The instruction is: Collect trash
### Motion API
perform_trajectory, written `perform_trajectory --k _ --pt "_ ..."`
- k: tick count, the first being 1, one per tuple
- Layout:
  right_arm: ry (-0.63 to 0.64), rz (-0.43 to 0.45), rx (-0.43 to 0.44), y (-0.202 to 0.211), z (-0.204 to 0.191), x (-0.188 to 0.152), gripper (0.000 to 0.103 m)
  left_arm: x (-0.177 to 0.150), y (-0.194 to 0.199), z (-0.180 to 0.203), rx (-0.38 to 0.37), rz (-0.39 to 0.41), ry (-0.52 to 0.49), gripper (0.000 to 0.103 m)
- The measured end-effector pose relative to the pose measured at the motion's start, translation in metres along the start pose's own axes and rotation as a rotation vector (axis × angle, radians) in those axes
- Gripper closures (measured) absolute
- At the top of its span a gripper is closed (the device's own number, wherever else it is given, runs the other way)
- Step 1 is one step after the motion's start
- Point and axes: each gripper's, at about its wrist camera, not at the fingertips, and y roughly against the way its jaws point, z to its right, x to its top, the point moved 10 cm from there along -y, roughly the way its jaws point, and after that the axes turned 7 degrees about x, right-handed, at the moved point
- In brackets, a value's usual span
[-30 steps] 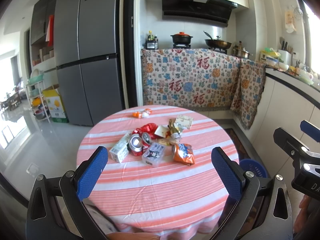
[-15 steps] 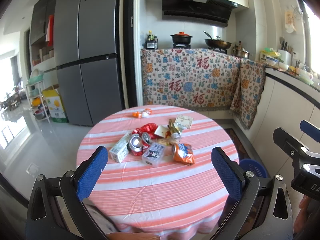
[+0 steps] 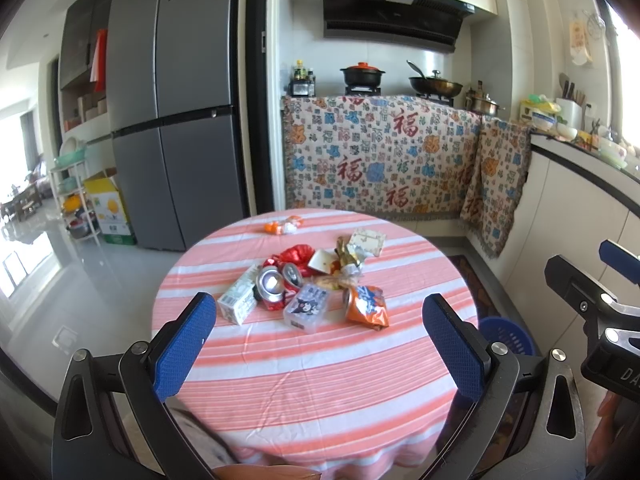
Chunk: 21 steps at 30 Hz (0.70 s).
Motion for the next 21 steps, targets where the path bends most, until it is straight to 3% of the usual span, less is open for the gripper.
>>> perform_trajectory --k 21 --pt "0.001 -0.002 0.001 -0.0012 -0.0011 -0.0009 0.0 0.0001 0.0001 0.0 0.0 -0.001 0.001 0.0"
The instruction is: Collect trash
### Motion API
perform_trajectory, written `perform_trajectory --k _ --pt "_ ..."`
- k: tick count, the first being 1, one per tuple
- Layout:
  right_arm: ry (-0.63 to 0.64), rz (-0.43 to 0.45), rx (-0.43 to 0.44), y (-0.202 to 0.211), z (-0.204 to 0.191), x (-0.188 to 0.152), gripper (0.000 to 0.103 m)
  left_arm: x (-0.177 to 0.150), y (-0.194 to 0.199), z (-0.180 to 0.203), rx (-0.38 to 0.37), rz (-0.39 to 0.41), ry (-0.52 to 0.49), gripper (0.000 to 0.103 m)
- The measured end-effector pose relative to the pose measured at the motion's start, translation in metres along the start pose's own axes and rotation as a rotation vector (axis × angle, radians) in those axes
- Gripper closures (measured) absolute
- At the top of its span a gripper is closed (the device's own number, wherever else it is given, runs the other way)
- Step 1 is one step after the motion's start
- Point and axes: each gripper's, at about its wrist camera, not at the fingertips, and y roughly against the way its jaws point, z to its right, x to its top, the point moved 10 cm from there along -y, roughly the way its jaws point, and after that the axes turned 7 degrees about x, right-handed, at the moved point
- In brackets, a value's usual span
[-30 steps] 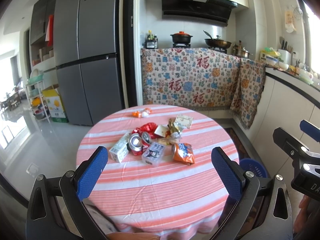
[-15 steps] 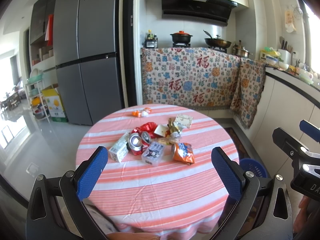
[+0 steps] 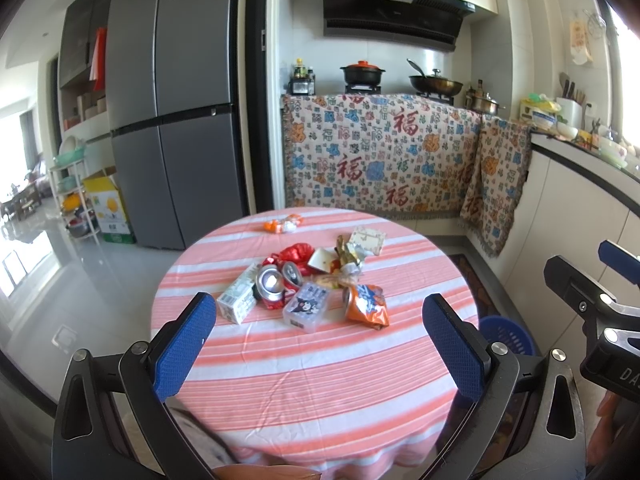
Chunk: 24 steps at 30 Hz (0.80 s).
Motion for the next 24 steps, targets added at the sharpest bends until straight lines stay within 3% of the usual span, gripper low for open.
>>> perform_trajectory --k 16,24 --pt "0.001 -0.006 0.002 -0.003 0.002 -0.005 0.0 -0.002 0.0 0.001 0.001 -0.005 -0.002 0.001" --pt "-0.004 -0.009 0.001 -0.006 0.003 -0.012 0.0 -0.021 -0.015 -0.003 0.01 -0.038 -0.005 0.0"
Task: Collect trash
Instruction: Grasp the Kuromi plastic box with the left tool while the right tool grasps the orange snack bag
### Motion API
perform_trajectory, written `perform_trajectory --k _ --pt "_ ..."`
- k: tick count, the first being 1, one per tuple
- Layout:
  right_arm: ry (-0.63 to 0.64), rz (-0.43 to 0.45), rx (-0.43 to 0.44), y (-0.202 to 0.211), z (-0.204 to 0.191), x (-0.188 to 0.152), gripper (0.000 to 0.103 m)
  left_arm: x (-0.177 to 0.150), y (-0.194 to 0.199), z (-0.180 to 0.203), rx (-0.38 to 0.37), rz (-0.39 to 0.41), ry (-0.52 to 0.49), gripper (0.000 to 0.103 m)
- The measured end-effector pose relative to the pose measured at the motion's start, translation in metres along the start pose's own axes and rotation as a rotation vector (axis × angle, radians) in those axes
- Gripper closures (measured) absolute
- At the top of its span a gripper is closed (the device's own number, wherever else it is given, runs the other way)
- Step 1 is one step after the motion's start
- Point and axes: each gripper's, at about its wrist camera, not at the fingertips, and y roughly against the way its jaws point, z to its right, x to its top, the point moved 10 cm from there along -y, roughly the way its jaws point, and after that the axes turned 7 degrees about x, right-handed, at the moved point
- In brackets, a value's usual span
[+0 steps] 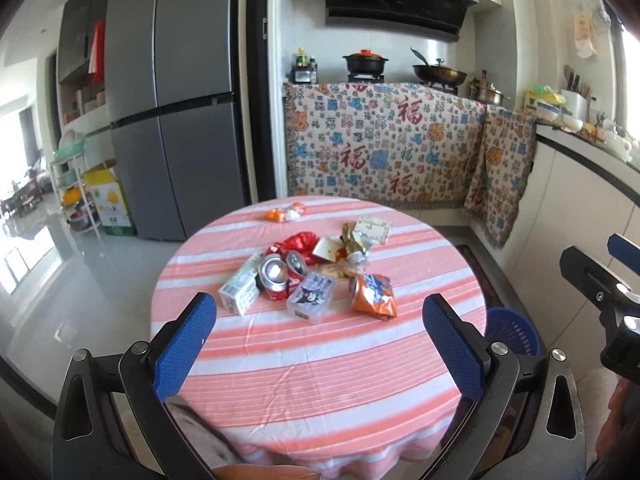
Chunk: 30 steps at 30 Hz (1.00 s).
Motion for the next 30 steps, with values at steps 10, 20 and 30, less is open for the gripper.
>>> perform_trajectory --k 10,20,30 --pt "-0.024 -0.038 0.014 -0.023 0.006 -0.01 0.0 -0.029 -0.055 -0.022 0.014 -0.104 0.004 0.0" --pt "-0.061 -0.117 0.061 -0.077 0.012 -0.049 0.0 -0.07 -0.144 -0.016 -0.054 -0.277 -0.059 0.001" --pt "-0.074 -0.228 0.04 -0.116 0.025 -0.091 0.0 -0.09 -0.236 -0.013 -0.125 -0.428 -0.031 0.001"
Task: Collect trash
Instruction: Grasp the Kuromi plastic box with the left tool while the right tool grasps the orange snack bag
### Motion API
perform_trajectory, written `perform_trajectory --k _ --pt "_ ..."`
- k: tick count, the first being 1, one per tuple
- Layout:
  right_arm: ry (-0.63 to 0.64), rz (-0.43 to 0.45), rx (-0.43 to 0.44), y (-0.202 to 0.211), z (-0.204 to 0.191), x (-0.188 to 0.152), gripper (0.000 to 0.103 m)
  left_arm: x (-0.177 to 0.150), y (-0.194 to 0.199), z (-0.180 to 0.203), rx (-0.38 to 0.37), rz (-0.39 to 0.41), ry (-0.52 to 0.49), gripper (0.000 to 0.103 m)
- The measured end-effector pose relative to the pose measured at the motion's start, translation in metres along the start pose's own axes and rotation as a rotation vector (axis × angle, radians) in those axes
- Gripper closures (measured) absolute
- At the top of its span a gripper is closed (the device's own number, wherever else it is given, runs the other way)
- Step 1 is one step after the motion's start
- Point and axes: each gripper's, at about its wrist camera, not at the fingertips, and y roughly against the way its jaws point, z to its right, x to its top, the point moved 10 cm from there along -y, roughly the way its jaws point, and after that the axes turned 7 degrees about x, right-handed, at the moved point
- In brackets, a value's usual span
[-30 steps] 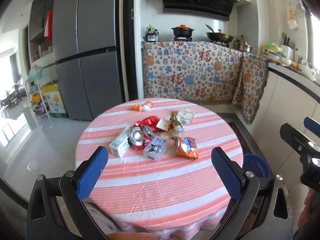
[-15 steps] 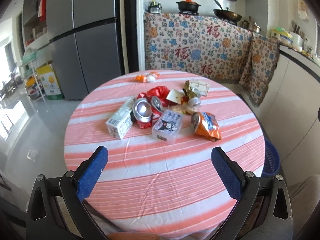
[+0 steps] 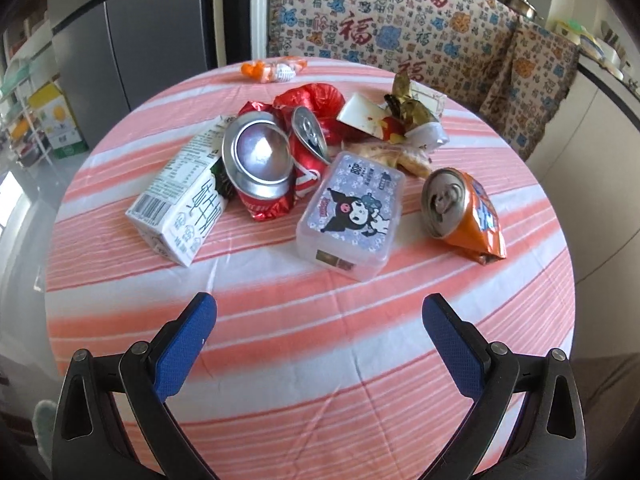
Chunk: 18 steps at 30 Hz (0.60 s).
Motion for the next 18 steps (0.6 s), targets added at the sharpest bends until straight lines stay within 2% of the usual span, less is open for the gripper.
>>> perform_trajectory --k 6,11,13,14,15,18 --pt "0.001 -0.021 -0.002 -0.006 0.002 -0.008 0.0 0.019 -0.032 0.01 -0.03 -0.011 -0.042 0.001" --pt "0.006 -0.036 -0.004 -0.01 0.002 -0.012 0.0 0.029 -0.038 0.024 -0.029 0.019 -0.086 0.002" --pt "0.008 -0.04 -0.007 -0.012 0.002 -0.014 0.0 0.031 -0.036 0.028 -0.028 0.031 -0.097 0.013" --pt "0.009 -0.042 -0.009 -0.012 0.002 -0.014 0.0 0.031 -0.036 0.031 -0.026 0.03 -0.109 0.026" --pt "0.01 -0.044 -0.011 -0.013 0.003 -0.014 0.0 0.031 -0.036 0.032 -0.021 0.028 -0.116 0.034" --pt "0.01 -0.046 -0.019 -0.014 0.005 -0.015 0.0 0.027 -0.033 0.029 -0.009 0.029 -0.108 0.037"
